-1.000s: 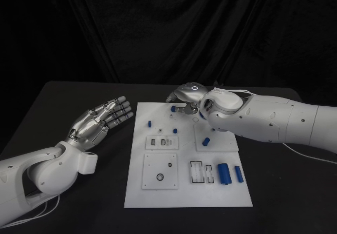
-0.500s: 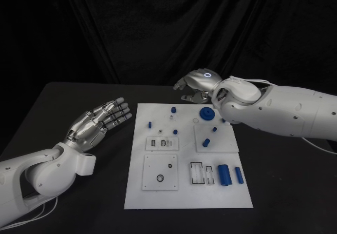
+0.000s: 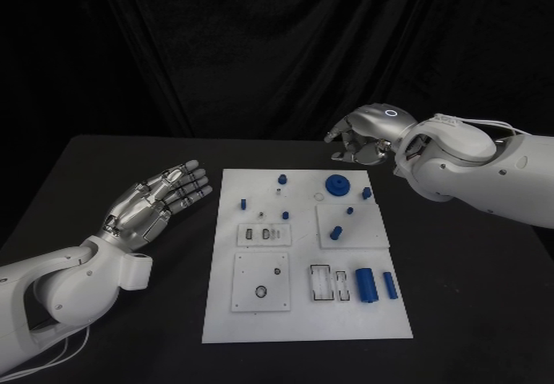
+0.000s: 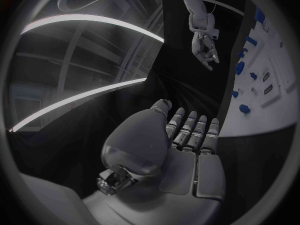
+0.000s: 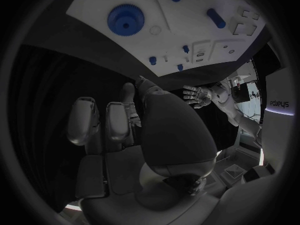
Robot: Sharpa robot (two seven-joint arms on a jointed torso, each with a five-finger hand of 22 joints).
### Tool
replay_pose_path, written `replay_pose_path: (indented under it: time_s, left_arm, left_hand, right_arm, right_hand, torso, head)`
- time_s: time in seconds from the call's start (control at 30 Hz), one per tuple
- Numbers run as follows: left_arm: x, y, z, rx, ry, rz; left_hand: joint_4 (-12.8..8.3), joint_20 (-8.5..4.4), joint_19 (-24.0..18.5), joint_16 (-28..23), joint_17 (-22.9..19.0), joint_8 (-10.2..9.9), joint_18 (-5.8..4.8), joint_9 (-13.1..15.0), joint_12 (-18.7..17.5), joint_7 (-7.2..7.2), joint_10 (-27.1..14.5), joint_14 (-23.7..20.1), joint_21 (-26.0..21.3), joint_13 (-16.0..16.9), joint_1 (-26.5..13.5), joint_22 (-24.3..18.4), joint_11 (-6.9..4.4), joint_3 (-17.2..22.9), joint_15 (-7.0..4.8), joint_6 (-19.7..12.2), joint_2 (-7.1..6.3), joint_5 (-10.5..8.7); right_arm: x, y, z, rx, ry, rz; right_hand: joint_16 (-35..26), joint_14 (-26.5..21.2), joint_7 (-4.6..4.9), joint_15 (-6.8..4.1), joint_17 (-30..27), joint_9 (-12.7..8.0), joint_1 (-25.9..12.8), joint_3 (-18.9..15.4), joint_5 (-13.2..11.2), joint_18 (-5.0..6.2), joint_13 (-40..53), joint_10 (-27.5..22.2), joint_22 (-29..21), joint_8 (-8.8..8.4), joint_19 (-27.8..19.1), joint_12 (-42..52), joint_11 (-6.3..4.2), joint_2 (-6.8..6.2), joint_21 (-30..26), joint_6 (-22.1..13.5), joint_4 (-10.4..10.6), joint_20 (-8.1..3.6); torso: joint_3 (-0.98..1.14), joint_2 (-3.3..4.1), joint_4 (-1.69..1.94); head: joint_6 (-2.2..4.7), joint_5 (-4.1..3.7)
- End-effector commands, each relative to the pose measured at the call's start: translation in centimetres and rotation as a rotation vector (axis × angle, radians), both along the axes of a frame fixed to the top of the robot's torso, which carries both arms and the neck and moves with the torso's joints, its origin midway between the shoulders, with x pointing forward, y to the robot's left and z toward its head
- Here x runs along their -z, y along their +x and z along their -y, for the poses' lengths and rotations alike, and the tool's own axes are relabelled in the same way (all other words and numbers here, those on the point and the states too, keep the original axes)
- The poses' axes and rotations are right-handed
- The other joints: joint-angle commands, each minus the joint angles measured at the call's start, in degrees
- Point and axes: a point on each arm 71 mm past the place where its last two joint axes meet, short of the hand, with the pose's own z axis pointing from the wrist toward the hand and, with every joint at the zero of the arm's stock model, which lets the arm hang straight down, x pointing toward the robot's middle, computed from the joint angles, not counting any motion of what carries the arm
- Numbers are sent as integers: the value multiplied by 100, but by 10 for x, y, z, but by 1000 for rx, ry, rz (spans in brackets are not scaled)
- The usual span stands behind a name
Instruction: Assemble the parts on the task board
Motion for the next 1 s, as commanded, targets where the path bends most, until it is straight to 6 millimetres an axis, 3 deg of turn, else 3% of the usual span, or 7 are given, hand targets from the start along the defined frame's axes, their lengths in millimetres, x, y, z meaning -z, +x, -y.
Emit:
replay_pose_path:
  time_s: [0.03, 0.07, 0.13, 0.2, 0.33, 0.77, 1.0]
  left_arm:
    - [-13, -1, -4, -59, -120, 157]
    - [-13, -1, -4, -59, -120, 156]
    - [-13, -1, -4, -57, -120, 155]
    - [-13, -1, -4, -56, -120, 154]
    - [-12, -1, -4, -54, -120, 153]
    - [-11, 0, -4, -53, -120, 151]
    - [-11, -1, -5, -53, -119, 150]
  left_hand:
    - [10, 4, -32, 30, 9, -23, -91, 1, -3, 71, -49, -21, -32, -1, -54, -9, 5, 40, 24, 2, 5, -4]
    - [10, 4, -32, 30, 9, -23, -91, 1, -3, 71, -49, -21, -32, -1, -54, -9, 5, 40, 24, 2, 5, -4]
    - [10, 4, -32, 30, 9, -23, -91, 1, -3, 71, -49, -21, -32, -1, -54, -9, 5, 40, 24, 2, 5, -4]
    - [10, 4, -32, 30, 9, -23, -91, 1, -3, 71, -49, -21, -32, -1, -54, -9, 5, 40, 24, 2, 5, -4]
    - [10, 4, -37, 31, 9, -23, -92, 2, 1, 72, -47, -22, -34, 0, -56, -10, 6, 48, 26, 2, 7, -2]
    - [9, 4, -34, 39, 11, -24, -95, 1, 1, 72, -51, -19, -33, 0, -61, -10, 7, 65, 32, -1, 8, 1]
    - [9, 4, -34, 39, 11, -24, -95, 1, 1, 72, -51, -19, -33, 0, -61, -10, 7, 65, 32, -1, 8, 1]
  right_arm:
    - [15, 0, 10, 52, 27, -87]
    - [18, 0, 12, 57, 29, -91]
    - [24, 1, 15, 63, 30, -92]
    - [30, 2, 17, 68, 27, -83]
    - [40, 4, 19, 73, 17, -78]
    - [61, 7, 18, 87, -17, -132]
    - [64, 8, 19, 102, -30, -153]
  right_hand:
    - [160, 73, 2, -39, 306, -17, -152, -70, 19, -37, 2219, 919, 143, 7, 91, 1852, -14, 38, 70, 67, 105, 2]
    - [501, 236, 34, 25, 942, -21, -302, -149, -67, -83, 3052, 1493, 365, 1, 224, 2403, -15, 31, 226, 67, 205, -22]
    - [686, 301, 70, 58, 1274, -25, -350, -199, -100, -112, 3382, 1662, 491, -3, 284, 2642, 10, 43, 311, 69, 237, 11]
    - [1156, 545, 129, 106, 2205, -3, -513, -322, -134, -186, 4262, 2510, 826, 42, 477, 3110, 86, 39, 556, 175, 330, 47]
    - [1476, 746, 175, 205, 2909, 26, -641, -421, -200, -255, 4618, 2895, 1128, 98, 656, 3262, 182, 33, 780, 336, 364, 140]
    - [1476, 746, 198, 244, 2909, 24, -501, -428, -88, -364, 4618, 2895, 1554, 49, 933, 3262, 216, -1, 1093, 363, 270, 199]
    - [1476, 746, 225, 246, 2909, -25, -470, -441, -129, -353, 4618, 2895, 1526, -57, 901, 3262, 214, -34, 1070, 179, 256, 204]
  torso:
    - [-3, 5, 12]
    - [-3, 4, 12]
    - [3, 4, -2]
    - [8, 5, -7]
    - [22, 14, -2]
    - [6, 15, 39]
    - [-9, 7, 15]
  head:
    - [23, -69]
    - [24, -79]
    - [13, -83]
    - [5, -77]
    - [-1, -66]
    - [-25, -154]
    - [-23, -120]
